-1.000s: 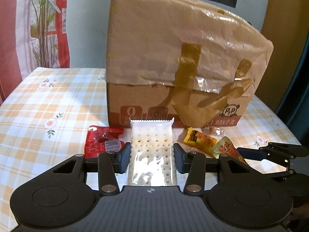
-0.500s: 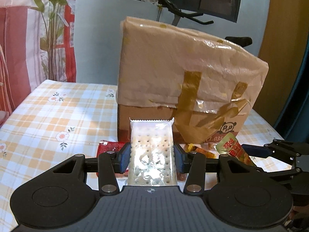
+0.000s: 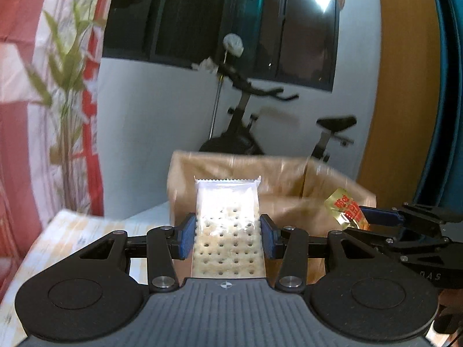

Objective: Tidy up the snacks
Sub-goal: 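Open both tools to drop the cracker and gold packets into the box, then reach the left tool to the red packet while the right tool grasps the small yellow packet, then close the left tool on the red packet while the right tool holds the yellow packet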

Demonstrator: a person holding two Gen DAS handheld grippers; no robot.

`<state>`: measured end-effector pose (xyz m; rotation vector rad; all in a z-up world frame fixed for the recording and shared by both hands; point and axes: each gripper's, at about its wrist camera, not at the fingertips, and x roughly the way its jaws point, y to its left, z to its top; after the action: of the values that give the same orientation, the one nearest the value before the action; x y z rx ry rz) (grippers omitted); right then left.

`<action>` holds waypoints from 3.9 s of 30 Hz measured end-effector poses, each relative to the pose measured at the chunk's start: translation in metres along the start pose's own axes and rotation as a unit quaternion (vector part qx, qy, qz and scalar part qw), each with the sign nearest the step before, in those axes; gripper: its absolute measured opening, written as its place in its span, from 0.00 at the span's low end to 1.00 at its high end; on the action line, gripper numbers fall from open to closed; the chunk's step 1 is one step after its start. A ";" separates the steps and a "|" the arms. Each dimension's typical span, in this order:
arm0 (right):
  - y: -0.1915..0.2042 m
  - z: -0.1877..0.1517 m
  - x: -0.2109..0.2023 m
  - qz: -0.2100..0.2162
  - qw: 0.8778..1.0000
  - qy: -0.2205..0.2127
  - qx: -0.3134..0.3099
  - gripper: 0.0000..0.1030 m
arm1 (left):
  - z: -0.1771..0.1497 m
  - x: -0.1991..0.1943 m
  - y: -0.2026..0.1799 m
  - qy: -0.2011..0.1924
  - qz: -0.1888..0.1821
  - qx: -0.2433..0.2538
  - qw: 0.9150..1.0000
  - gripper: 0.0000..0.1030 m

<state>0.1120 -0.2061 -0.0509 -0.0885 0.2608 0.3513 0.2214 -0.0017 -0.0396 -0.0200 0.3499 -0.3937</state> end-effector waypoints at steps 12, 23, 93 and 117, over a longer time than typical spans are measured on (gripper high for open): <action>-0.062 0.068 0.054 -0.062 0.997 0.000 0.039 0.49 | 0.068 0.110 -0.015 -0.002 0.004 0.024 1.000 0.47; -0.093 0.054 0.092 -0.110 0.989 0.077 0.066 0.55 | 0.062 0.169 -0.007 0.069 -0.012 0.025 0.997 0.56; -0.019 -0.122 0.100 0.026 0.976 0.215 0.037 0.42 | -0.119 0.014 0.049 0.151 0.127 -0.099 0.975 0.68; -0.013 -0.130 0.081 0.013 0.981 0.191 0.026 0.36 | -0.131 0.077 0.039 0.198 0.118 -0.058 0.971 0.76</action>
<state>0.1590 -0.2083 -0.1977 -0.1005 0.6515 0.3508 0.2578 0.0115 -0.1912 -0.0146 0.7618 -0.1367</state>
